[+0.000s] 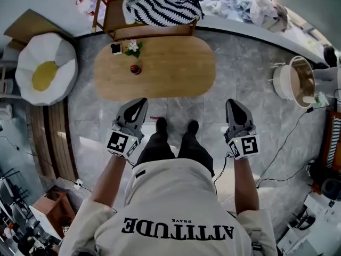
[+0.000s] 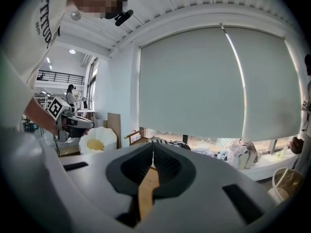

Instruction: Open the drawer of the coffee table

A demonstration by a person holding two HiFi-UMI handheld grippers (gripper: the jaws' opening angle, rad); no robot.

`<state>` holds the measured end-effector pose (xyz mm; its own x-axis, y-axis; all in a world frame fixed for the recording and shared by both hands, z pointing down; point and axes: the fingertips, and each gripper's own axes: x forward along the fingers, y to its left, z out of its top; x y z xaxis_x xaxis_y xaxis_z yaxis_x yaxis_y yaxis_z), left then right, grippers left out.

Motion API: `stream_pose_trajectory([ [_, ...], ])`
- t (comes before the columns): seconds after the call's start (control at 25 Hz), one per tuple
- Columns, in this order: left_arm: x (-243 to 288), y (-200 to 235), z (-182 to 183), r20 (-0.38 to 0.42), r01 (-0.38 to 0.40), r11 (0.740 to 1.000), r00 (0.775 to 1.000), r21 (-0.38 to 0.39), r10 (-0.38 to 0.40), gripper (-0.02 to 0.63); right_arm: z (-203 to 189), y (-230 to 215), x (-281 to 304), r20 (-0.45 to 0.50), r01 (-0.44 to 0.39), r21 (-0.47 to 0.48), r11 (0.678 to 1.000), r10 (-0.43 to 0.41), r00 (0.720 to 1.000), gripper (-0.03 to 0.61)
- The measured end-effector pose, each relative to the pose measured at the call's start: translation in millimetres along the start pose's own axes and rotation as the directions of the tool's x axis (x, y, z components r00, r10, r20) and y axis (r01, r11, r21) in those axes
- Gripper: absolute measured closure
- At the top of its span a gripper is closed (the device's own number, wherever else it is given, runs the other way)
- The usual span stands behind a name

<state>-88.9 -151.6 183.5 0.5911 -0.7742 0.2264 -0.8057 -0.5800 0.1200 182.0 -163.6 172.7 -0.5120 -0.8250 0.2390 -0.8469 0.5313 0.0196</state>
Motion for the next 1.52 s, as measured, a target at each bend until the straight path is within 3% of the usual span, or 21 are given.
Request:
stream_pose_trajectory([
  [0.32,16,-17,-19,-0.007,-0.137,0.990,0.991,-0.038,0.137,0.594,-33,-28,1,-0.051,-0.100,0.007,0.995,0.100,0.994,0.558],
  [0.68,26,-29,-60,-0.049,-0.219,0.974,0.975,-0.059,0.216,0.594,-75,-32,12,-0.099,-0.199,0.025,0.980,0.201,0.975,0.558],
  [1.16,61,-28,-145,-0.192,-0.199,0.978,0.964,-0.066,0.184,0.592,-155,-29,48,-0.194,-0.253,0.071,0.965,0.262,0.945,0.539],
  [1.52,85,-11,-212,-0.204,-0.156,0.985,0.969,-0.071,0.139,0.591,-234,-28,73,-0.273,-0.212,0.116,0.970,0.237,0.932,0.517],
])
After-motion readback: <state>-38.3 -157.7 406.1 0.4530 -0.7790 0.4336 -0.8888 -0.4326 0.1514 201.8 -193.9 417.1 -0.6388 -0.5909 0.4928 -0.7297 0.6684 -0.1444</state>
